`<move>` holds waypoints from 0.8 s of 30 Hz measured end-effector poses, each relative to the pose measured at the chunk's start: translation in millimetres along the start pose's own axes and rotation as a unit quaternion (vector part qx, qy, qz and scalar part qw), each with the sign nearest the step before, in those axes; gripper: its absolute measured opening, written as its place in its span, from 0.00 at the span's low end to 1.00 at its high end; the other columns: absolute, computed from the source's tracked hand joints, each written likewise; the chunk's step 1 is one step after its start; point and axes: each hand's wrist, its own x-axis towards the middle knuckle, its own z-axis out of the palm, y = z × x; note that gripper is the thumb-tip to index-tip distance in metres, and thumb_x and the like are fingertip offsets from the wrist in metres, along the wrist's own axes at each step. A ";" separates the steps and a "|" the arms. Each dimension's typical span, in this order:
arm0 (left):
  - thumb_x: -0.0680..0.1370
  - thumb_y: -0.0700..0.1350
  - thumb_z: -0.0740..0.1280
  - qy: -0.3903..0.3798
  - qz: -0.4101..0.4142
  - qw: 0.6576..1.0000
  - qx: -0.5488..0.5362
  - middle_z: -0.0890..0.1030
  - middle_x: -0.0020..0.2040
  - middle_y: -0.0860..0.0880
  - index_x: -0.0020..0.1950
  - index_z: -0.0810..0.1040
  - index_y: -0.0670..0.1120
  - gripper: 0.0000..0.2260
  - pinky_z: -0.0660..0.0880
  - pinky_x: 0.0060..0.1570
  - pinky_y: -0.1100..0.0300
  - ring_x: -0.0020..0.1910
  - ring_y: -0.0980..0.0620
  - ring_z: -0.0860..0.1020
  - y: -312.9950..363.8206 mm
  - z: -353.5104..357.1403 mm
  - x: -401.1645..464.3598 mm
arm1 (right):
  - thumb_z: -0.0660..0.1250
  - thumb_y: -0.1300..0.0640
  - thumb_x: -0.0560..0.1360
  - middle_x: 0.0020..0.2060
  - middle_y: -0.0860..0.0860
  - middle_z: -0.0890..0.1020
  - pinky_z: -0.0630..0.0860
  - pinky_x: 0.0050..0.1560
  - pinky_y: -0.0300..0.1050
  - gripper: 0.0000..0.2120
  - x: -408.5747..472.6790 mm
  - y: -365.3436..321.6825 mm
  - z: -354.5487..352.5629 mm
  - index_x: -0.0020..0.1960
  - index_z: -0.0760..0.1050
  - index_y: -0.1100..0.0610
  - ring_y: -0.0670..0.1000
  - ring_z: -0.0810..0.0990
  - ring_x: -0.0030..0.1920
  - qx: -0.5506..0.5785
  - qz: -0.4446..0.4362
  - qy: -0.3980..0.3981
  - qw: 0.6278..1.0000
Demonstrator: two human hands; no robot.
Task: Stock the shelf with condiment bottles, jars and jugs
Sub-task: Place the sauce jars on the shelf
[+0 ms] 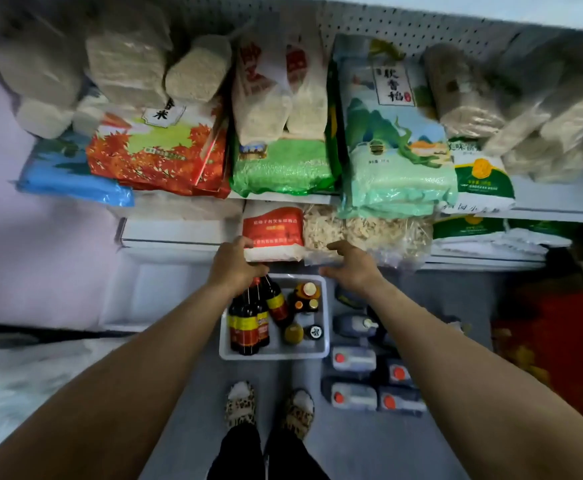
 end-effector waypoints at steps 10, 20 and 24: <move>0.72 0.48 0.76 -0.088 -0.046 0.995 -0.031 0.78 0.62 0.47 0.64 0.74 0.46 0.23 0.71 0.52 0.58 0.56 0.52 0.76 -134.0 161.1 59.8 | 0.71 0.46 0.76 0.64 0.52 0.79 0.72 0.56 0.43 0.22 80.5 137.3 150.5 0.66 0.75 0.52 0.54 0.77 0.63 0.073 0.116 -0.030 0.990; 0.70 0.50 0.77 -0.119 -0.048 0.991 -0.032 0.79 0.53 0.49 0.61 0.76 0.47 0.22 0.74 0.51 0.55 0.53 0.49 0.78 -251.7 328.4 119.6 | 0.73 0.50 0.75 0.61 0.55 0.81 0.73 0.60 0.46 0.20 144.2 273.7 300.6 0.64 0.78 0.58 0.55 0.79 0.61 0.142 0.182 0.002 0.973; 0.69 0.49 0.78 -0.148 -0.019 0.988 -0.038 0.78 0.60 0.49 0.65 0.75 0.49 0.27 0.71 0.55 0.58 0.58 0.52 0.75 -291.2 385.9 141.3 | 0.74 0.51 0.74 0.63 0.54 0.79 0.72 0.59 0.42 0.21 167.6 309.1 353.1 0.65 0.76 0.54 0.54 0.77 0.64 0.169 0.182 0.021 0.968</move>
